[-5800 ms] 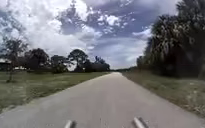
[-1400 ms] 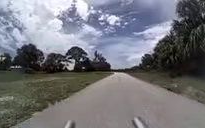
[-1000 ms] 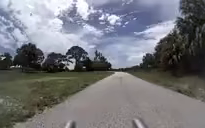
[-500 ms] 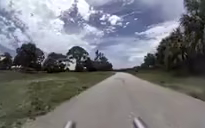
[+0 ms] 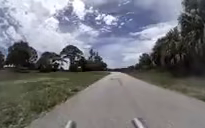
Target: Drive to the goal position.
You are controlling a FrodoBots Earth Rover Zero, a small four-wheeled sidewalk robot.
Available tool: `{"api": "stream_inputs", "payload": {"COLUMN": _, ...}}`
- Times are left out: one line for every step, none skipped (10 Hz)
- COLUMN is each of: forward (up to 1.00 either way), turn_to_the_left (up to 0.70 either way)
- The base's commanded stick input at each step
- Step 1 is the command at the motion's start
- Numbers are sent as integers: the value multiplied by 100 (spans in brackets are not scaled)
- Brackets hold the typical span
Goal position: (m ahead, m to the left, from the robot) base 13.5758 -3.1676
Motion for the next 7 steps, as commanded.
{"api": "stream_inputs", "payload": {"forward": 85, "turn_to_the_left": 0}}
{"api": "stream_inputs", "payload": {"forward": 85, "turn_to_the_left": 0}}
{"api": "stream_inputs", "payload": {"forward": 85, "turn_to_the_left": 0}}
{"api": "stream_inputs", "payload": {"forward": 85, "turn_to_the_left": 0}}
{"api": "stream_inputs", "payload": {"forward": 85, "turn_to_the_left": 0}}
{"api": "stream_inputs", "payload": {"forward": 85, "turn_to_the_left": 0}}
{"api": "stream_inputs", "payload": {"forward": 85, "turn_to_the_left": 0}}
